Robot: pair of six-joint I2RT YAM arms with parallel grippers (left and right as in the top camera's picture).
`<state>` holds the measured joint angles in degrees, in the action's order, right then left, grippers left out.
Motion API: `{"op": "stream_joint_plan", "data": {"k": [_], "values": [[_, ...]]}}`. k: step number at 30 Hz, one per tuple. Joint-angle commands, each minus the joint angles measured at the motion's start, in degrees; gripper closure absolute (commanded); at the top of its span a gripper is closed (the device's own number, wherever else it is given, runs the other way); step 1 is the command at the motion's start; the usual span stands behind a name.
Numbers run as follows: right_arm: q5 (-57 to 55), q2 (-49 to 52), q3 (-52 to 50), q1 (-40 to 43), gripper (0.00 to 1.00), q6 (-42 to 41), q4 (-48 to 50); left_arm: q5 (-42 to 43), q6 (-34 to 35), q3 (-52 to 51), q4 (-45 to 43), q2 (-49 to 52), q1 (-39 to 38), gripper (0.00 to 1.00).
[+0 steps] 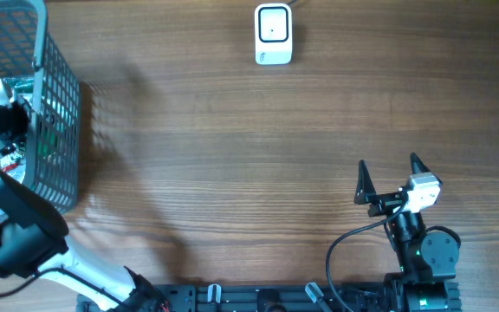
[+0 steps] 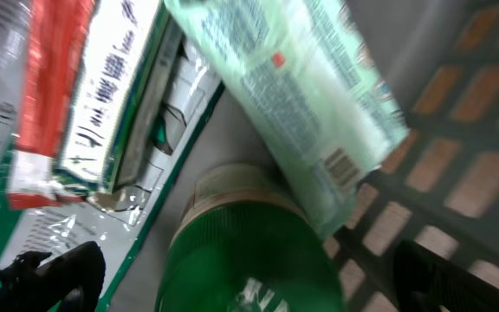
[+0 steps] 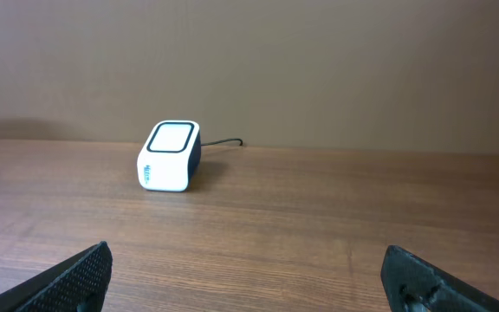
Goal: Scan the item barcode
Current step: 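Reach the left gripper into the basket and grasp the green-capped jar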
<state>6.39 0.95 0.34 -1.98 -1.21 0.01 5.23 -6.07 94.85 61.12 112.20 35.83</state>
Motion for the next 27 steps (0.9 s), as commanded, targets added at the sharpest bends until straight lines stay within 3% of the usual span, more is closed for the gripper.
{"op": "stream_joint_plan", "data": {"k": [1, 8, 13, 17, 27], "values": [[-0.5, -0.2, 0.0, -0.1, 0.00, 0.1, 0.3, 1.8, 0.7, -0.1, 2.2, 3.5, -0.4, 0.00], [-0.5, -0.2, 0.0, -0.1, 0.00, 0.1, 0.3, 1.8, 4.0, -0.5, 3.5, 4.9, -0.4, 0.16], [-0.5, -0.2, 0.0, -0.1, 0.00, 0.1, 0.3, 1.8, 4.0, -0.4, 2.9, 4.9, -0.3, 0.44], [-0.5, -0.1, 0.0, -0.1, 0.00, 0.1, 0.3, 1.8, 4.1, 0.5, 2.3, 4.4, 0.0, 0.47], [-0.5, -0.2, 0.0, -0.1, 0.00, 0.1, 0.3, 1.8, 10.0, 15.6, 4.9, -4.7, 1.9, 0.47]]}}
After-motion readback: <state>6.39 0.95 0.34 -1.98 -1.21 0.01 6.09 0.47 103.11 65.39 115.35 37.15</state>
